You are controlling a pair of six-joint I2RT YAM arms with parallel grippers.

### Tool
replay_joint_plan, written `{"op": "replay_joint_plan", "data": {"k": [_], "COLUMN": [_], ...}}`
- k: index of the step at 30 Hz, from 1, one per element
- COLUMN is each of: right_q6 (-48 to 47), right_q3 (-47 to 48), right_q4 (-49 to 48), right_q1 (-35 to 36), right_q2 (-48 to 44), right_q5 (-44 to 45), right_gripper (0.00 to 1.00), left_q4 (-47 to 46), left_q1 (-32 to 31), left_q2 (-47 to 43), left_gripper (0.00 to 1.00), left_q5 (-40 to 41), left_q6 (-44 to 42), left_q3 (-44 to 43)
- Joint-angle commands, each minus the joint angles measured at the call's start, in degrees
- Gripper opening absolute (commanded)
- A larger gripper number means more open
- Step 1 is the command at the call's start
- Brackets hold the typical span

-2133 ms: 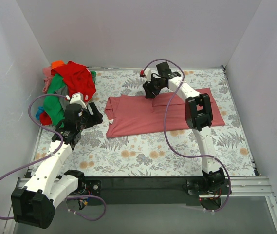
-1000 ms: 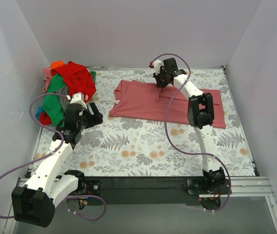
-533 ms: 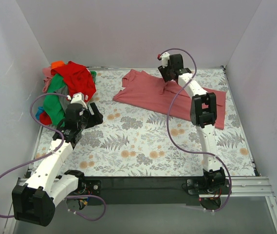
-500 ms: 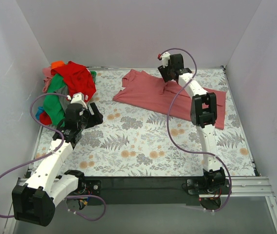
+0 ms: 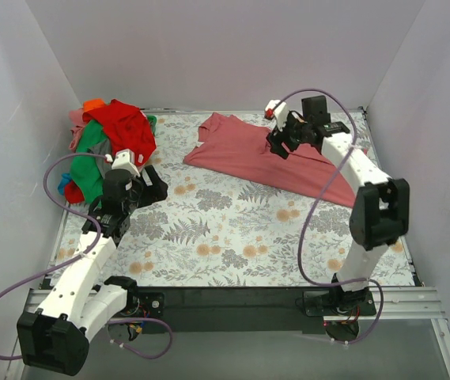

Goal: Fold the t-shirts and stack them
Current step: Fold the tshirt

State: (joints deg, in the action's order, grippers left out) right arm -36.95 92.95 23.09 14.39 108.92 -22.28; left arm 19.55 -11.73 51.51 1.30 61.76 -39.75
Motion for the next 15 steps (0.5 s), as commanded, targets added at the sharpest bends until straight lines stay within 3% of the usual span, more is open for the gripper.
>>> {"op": "replay_joint_plan", "data": {"k": [1, 9, 15], "right_q6": [-9.28, -12.01, -10.51], "right_q3": [-11.79, -36.14, -42.4], "right_q4": [4.94, 5.12, 4.86], "right_q1": [0.37, -0.42, -1.3], "right_q2": [-11.34, -29.8, -31.67], "right_q5": [-6.82, 6.01, 12.61], "right_gripper": [0.77, 0.79, 0.78], "left_q4": [-1.27, -1.44, -1.8], "left_q1": [0.21, 0.21, 0.21], "left_q2": [-1.41, -3.43, -4.13], "left_gripper": [0.79, 0.82, 0.82], "left_q5": [-1.21, -3.23, -4.11], "left_q6": [-0.41, 0.03, 0.03], "left_q3": [0.9, 0.9, 0.99]}}
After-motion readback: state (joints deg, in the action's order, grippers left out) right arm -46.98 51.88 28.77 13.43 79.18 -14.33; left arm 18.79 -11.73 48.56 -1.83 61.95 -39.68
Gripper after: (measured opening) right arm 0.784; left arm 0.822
